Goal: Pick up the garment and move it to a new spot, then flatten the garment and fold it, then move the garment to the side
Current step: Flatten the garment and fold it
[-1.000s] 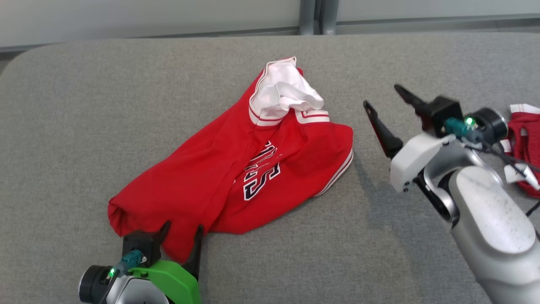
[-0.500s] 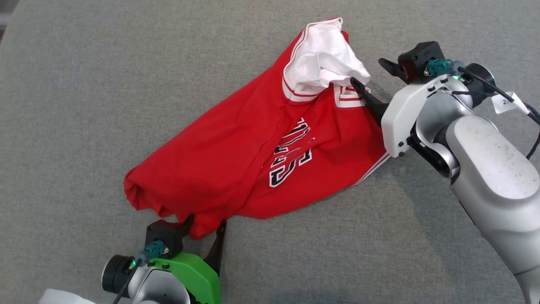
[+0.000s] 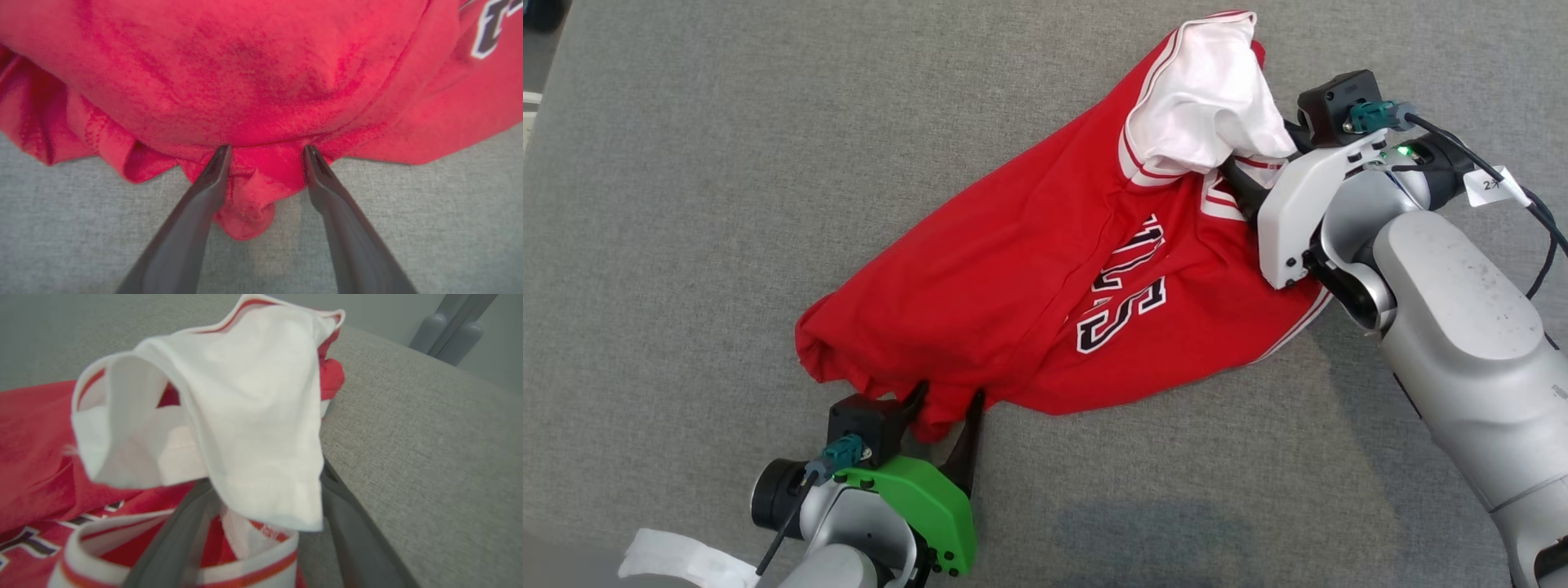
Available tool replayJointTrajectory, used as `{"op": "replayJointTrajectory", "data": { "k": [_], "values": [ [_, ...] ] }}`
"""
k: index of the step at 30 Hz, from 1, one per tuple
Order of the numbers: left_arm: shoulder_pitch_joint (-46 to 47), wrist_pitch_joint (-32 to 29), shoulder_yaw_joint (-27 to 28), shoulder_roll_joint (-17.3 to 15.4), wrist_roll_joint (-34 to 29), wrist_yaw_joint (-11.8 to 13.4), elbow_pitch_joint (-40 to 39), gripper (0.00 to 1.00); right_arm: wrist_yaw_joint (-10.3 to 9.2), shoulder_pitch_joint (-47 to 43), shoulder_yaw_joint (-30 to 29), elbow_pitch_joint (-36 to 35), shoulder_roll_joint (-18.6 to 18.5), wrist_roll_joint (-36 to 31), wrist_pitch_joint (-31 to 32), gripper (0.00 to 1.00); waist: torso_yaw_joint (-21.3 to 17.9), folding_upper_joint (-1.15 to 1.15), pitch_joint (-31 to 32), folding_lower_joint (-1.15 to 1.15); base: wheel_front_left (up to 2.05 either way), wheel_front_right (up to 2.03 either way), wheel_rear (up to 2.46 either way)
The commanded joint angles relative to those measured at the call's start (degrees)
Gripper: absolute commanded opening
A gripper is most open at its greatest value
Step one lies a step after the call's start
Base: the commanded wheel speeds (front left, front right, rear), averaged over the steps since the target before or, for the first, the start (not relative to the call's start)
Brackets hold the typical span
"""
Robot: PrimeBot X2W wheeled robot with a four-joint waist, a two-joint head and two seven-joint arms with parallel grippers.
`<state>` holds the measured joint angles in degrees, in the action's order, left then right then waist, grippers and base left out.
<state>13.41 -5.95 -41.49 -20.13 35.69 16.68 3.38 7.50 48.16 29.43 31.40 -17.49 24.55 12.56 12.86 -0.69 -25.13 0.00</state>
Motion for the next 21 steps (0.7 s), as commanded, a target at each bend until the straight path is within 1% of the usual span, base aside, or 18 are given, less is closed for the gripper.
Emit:
{"op": "replayJointTrajectory", "data": {
  "k": [1, 2, 3, 7, 11, 13, 19, 20, 21],
  "values": [
    [0.5, -0.5, -0.5, 0.5, 0.4, -0.4, 2.0, 0.40, -0.01, 0.7, -0.2, 0.5, 0.3, 0.5, -0.7, 0.13, 0.3, 0.69, -0.2, 0.00, 0.00, 0.00, 0.00],
    [0.6, -0.4, -0.6, 0.8, 0.4, -0.6, 2.6, 0.17, -0.02, 0.7, -0.3, 0.9, 0.7, 1.0, -1.1, 0.00, 0.4, 0.69, -0.2, 0.00, 0.00, 0.00, 0.00],
    [0.7, -0.3, -0.7, 0.9, 0.6, -0.8, 3.2, 0.00, -0.02, 0.6, -0.2, 1.2, 0.9, 1.3, -1.3, 0.00, 0.4, 0.69, 0.0, 0.00, 0.00, 0.00, 0.00],
    [0.3, 0.7, -0.6, 1.3, 1.0, -1.3, 4.1, 0.00, -0.02, 0.5, -0.6, 1.4, 1.0, 1.8, -3.0, 0.00, 0.1, 0.69, 1.4, 0.00, 0.00, 0.00, 0.00],
    [-1.4, 1.2, 0.2, 0.1, 1.8, -0.9, 3.8, 0.00, -0.02, -1.2, 0.6, -0.2, 0.1, 2.6, -3.3, 0.00, -0.6, 0.69, 3.9, 0.00, 0.00, 0.00, 0.00],
    [-2.3, 1.3, 0.8, -0.6, 2.4, -0.4, 2.4, 0.00, -0.02, -1.9, 1.0, -2.0, -0.9, 3.7, -2.8, 0.00, -1.0, 0.69, 5.2, 0.00, 0.00, 0.00, 0.00],
    [-5.6, 0.8, 3.5, -4.1, 3.7, 1.7, -4.3, 0.00, -0.02, -5.6, 1.3, -8.2, -4.7, 6.5, -0.5, 0.00, -2.1, 0.69, 8.8, 0.00, 0.00, 0.00, 0.00],
    [-6.1, 0.9, 4.1, -4.9, 3.8, 2.3, -5.7, 0.00, -0.02, -6.2, 1.2, -9.4, -5.4, 7.0, -0.1, 0.00, -2.3, 0.69, 9.4, 0.00, 0.00, 0.00, 0.00],
    [-6.8, 0.7, 5.3, -6.2, 3.8, 3.3, -8.8, 0.00, -0.02, -7.6, 0.7, -12.0, -6.6, 7.7, 0.4, 0.00, -2.7, 0.69, 10.4, 0.00, 0.00, 0.00, 0.00]
  ]
}}
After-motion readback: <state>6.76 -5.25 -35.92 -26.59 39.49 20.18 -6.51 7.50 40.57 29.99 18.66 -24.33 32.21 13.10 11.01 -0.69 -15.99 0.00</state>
